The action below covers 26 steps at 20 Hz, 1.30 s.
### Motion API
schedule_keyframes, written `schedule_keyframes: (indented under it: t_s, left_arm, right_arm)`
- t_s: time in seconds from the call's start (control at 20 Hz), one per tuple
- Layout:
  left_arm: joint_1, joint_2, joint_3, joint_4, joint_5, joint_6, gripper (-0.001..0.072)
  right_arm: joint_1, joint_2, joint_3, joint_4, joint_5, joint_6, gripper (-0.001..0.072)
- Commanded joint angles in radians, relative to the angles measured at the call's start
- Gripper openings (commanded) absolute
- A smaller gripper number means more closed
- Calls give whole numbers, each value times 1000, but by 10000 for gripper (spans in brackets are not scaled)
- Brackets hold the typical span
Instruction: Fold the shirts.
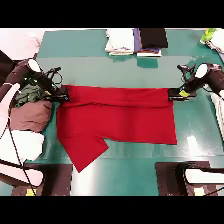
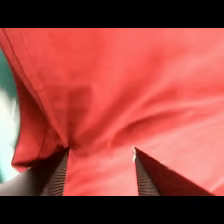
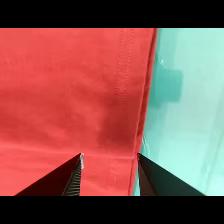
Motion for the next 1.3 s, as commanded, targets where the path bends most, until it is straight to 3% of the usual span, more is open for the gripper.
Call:
schedule_keyframes:
  t_s: [0.0,0.25,0.45,0.65,0.8,1.25]
  left_arm:
    - [2,95,-7,57,-13,-37,487]
    - [-35,414,-276,129,6,-114,488]
    - [-150,638,-604,131,51,-232,489]
    - [-167,778,-842,115,50,-333,490]
    - [-167,826,-921,96,80,-370,490]
    - [-167,824,-997,-21,249,-370,490]
  right_arm:
    - [-3,66,39,-1,63,8,400]
    - [-8,220,38,-1,48,8,399]
    - [-8,245,38,2,59,8,399]
    - [-7,243,38,2,64,8,399]
    - [-6,243,38,1,63,8,399]
    - [-6,243,37,2,64,9,398]
